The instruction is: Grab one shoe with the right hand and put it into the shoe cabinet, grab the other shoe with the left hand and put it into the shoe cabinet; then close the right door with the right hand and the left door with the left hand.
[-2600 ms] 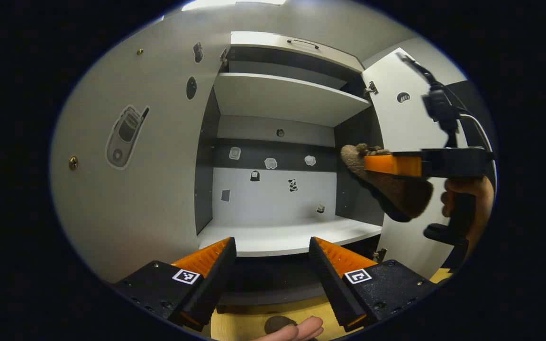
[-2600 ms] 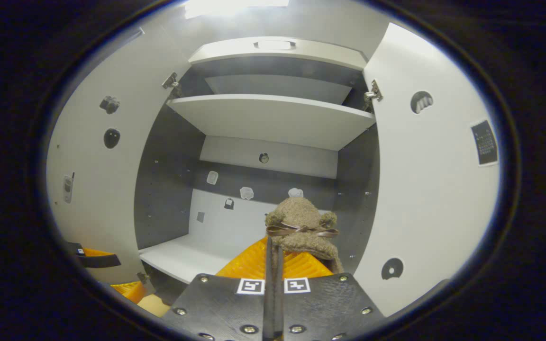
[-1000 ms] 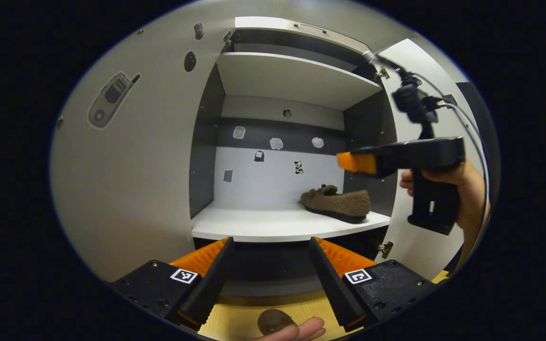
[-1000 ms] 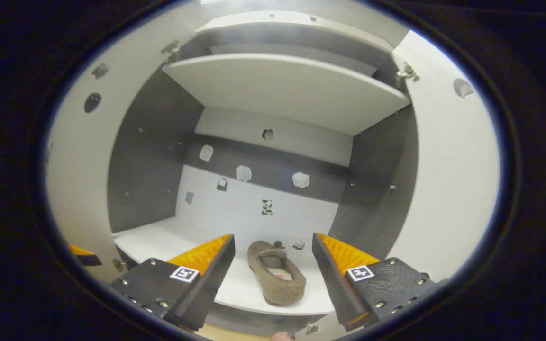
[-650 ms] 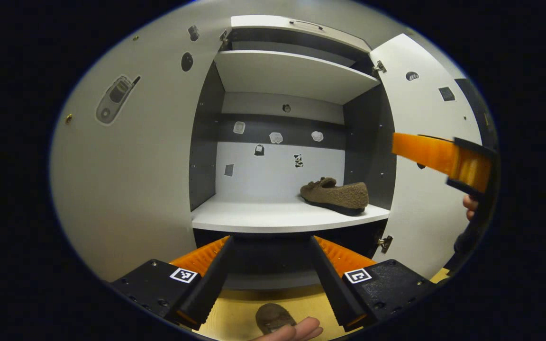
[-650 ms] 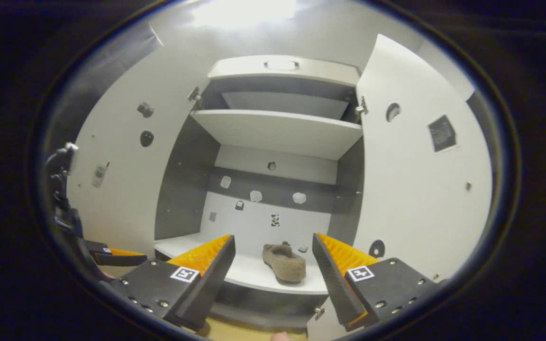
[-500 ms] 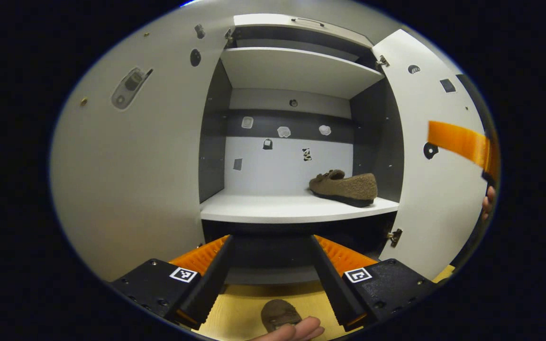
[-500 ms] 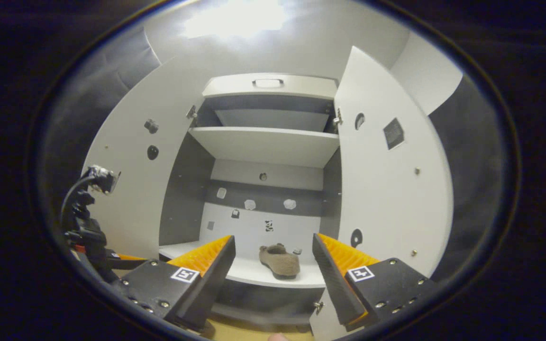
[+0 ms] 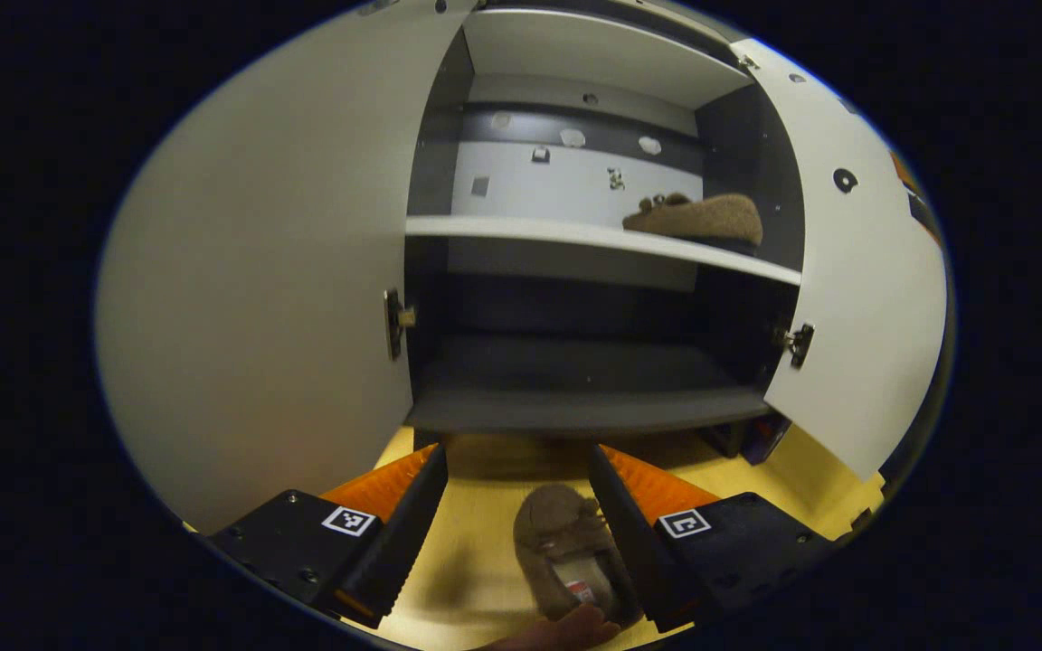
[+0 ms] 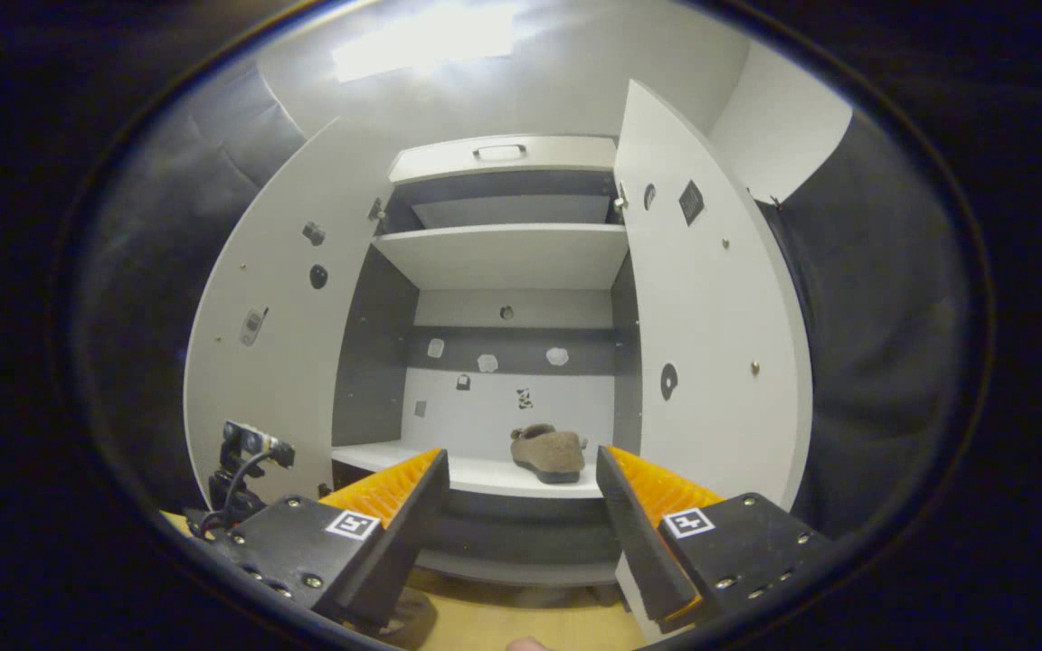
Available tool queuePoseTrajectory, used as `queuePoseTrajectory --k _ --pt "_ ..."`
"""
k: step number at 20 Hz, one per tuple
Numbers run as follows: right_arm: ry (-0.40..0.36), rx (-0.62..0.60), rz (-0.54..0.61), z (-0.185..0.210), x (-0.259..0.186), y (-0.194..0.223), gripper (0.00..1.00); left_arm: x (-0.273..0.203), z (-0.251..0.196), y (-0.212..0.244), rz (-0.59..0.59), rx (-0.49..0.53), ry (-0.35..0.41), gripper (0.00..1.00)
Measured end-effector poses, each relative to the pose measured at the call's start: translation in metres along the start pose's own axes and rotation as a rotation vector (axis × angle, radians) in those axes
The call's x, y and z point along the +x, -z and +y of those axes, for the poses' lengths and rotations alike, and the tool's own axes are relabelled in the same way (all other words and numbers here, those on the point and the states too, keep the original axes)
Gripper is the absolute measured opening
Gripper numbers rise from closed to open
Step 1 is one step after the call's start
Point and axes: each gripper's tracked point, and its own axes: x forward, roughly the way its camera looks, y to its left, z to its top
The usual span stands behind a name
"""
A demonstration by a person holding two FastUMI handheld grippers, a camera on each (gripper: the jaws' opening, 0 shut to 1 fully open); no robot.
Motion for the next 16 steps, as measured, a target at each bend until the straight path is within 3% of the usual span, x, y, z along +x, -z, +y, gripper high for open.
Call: queuePoseTrajectory --k 4,9,12,16 --pt "0.037 -0.036 0.052 -0.011 0.004 0.031 0.98 0.004 -0.005 0.050 0.122 0.003 0.014 0.98" --pt "0.002 -0.045 0.101 -0.004 0.005 0.054 0.99 0.010 -0.008 0.095 0.226 0.009 0.010 0.99" --pt "0.010 -0.075 0.116 -0.006 0.006 0.064 0.98 0.015 -0.011 0.102 0.243 0.073 0.018 0.88" --pt "-0.002 -0.074 0.125 -0.005 0.004 0.070 0.98 0.015 -0.014 0.127 0.342 0.036 0.062 0.73"
